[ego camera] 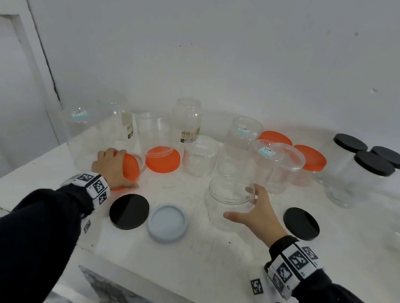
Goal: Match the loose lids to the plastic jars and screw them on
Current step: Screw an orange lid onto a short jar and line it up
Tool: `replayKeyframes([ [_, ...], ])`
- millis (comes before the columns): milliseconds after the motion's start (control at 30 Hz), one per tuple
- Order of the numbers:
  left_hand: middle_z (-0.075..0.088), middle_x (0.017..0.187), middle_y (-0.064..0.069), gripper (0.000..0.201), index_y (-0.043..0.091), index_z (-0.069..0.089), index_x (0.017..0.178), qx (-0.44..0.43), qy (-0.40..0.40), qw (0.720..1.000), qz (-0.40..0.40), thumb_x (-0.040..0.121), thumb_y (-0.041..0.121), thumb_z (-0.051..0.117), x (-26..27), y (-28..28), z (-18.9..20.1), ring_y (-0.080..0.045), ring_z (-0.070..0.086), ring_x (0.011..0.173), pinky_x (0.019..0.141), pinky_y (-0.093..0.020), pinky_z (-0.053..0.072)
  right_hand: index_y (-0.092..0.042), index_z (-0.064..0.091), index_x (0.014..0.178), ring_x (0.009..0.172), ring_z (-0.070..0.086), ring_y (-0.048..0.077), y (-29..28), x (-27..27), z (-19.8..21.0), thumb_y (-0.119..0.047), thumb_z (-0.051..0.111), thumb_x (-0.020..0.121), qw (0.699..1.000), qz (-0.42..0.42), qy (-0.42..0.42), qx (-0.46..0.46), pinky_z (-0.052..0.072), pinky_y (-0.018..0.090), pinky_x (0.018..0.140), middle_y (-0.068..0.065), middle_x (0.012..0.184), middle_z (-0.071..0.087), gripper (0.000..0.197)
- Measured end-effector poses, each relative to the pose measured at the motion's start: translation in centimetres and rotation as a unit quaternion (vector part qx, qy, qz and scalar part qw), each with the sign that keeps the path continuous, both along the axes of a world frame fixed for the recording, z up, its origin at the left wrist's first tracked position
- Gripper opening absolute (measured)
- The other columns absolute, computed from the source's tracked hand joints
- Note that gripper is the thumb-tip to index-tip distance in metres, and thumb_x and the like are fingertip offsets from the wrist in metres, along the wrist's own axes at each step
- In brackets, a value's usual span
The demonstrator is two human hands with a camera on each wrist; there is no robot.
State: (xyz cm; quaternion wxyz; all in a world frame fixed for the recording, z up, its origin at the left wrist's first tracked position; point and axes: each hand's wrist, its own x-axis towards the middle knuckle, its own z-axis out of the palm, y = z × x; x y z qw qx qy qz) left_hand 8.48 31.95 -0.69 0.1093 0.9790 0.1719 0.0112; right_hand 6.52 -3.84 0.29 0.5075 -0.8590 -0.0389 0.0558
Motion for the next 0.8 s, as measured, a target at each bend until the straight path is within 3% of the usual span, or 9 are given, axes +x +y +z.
replayKeyframes([
  [67, 0.03, 0.14, -0.009, 0.106, 0.02, 0.03, 0.139, -0.046, -0.043, 0.998, -0.009, 0.053, 0.049, 0.085, -0.4, -0.4, 0.9, -0.035, 0.029, 0.125, 0.099, -0.05, 0.037, -0.015, 0.024, 0.139, 0.122, 0.037, 0.012, -0.5, -0.4, -0.2, -0.018, 0.088, 0.06, 1.0, 0.003, 0.013, 0.01, 0.039, 0.035, 0.103, -0.003, 0.136, 0.037, 0.102],
  [200, 0.027, 0.143, -0.008, 0.105, 0.02, 0.03, 0.141, -0.102, -0.099, 0.985, -0.101, 0.056, 0.045, 0.085, -1.9, -3.1, 3.1, -0.036, 0.03, 0.126, 0.104, -0.047, 0.031, -0.019, 0.024, 0.129, 0.122, 0.039, 0.014, -1.5, -1.2, -0.6, -0.015, 0.088, 0.06, 0.999, 0.014, 0.029, 0.016, 0.038, 0.024, 0.093, -0.002, 0.131, 0.036, 0.094],
  [333, 0.029, 0.142, 0.001, 0.106, 0.025, 0.031, 0.14, -0.161, -0.122, 0.958, -0.202, 0.053, 0.051, 0.084, -3.1, -8.2, 4.4, -0.025, 0.03, 0.127, 0.102, -0.039, 0.031, -0.023, 0.023, 0.124, 0.123, 0.039, 0.012, -2.7, -2.3, -0.6, -0.01, 0.086, 0.062, 0.998, 0.019, 0.045, 0.032, 0.038, 0.02, 0.087, -0.003, 0.13, 0.037, 0.09],
  [533, 0.027, 0.145, 0.007, 0.117, 0.026, 0.023, 0.142, -0.259, -0.06, 0.913, -0.311, 0.045, 0.067, 0.073, -4.4, -16.1, 4.3, -0.012, 0.027, 0.131, 0.104, -0.028, 0.027, -0.023, 0.023, 0.133, 0.126, 0.039, 0.01, -4.9, -4.0, -0.7, -0.009, 0.087, 0.06, 0.996, 0.036, 0.063, 0.044, 0.038, 0.022, 0.091, -0.006, 0.133, 0.039, 0.098],
  [667, 0.02, 0.148, 0.01, 0.107, 0.026, 0.023, 0.143, -0.243, -0.026, 0.89, -0.384, 0.058, 0.055, 0.081, -5.1, -20.9, 4.1, -0.01, 0.023, 0.133, 0.108, -0.032, 0.028, -0.028, 0.024, 0.128, 0.125, 0.039, 0.008, -6.8, -5.0, -0.8, -0.009, 0.087, 0.06, 0.996, 0.048, 0.068, 0.044, 0.042, 0.016, 0.083, -0.009, 0.133, 0.039, 0.094],
  [800, 0.02, 0.144, 0.011, 0.105, 0.024, 0.03, 0.14, -0.224, -0.022, 0.88, -0.418, 0.052, 0.063, 0.072, -5.7, -24.4, 3.9, -0.01, 0.026, 0.129, 0.106, -0.03, 0.031, -0.028, 0.029, 0.128, 0.123, 0.045, 0.01, -8.6, -5.7, -0.6, -0.009, 0.088, 0.058, 0.995, 0.057, 0.071, 0.033, 0.047, 0.028, 0.093, -0.009, 0.127, 0.046, 0.094],
])
